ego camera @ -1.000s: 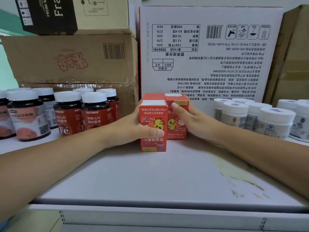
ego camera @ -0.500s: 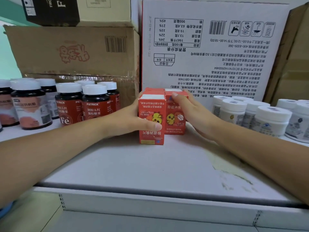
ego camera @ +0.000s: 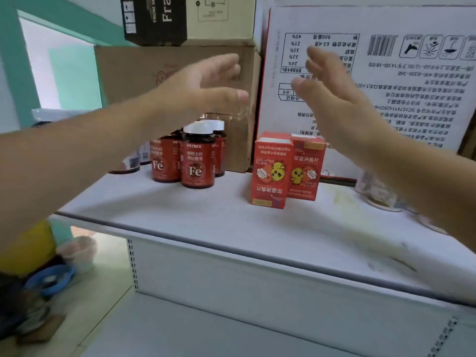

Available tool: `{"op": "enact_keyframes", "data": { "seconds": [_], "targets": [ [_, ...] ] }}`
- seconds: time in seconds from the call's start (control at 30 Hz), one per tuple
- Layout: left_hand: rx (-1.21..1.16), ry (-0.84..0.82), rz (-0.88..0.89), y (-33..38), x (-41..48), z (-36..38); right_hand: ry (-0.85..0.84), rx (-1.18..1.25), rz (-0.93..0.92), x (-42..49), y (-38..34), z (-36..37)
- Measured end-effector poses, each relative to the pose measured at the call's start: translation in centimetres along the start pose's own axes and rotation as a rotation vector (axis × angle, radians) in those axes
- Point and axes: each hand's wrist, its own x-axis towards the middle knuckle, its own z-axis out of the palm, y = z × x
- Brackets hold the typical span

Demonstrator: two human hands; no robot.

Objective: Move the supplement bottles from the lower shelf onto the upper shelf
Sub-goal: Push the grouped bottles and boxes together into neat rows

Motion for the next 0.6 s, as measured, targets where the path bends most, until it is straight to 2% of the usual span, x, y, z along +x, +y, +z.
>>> {"op": "enact_keyframes", "data": {
  "seconds": [0.17,0.3,0.43,0.6],
  "targets": [
    [-0.017,0.161,-0.010,-3.4,-2.1,-3.6,-0.094,0.180,0.018,0.5,-4.4,4.5],
    [-0.037,0.310,-0.041,-7.4,-2.4,-4.7,-0.014,0.357,0.220,2.8,-5.0,11.0],
    [-0.237,0.239,-0.163,-11.1,-2.4,-4.2,0.094,0.413,0.381,4.6,-3.6,15.7],
    [-0.459,0.237,-0.298,-13.8,-1.9,-1.6,0.221,0.388,0.426,4.5,-0.5,18.7]
  ]
}}
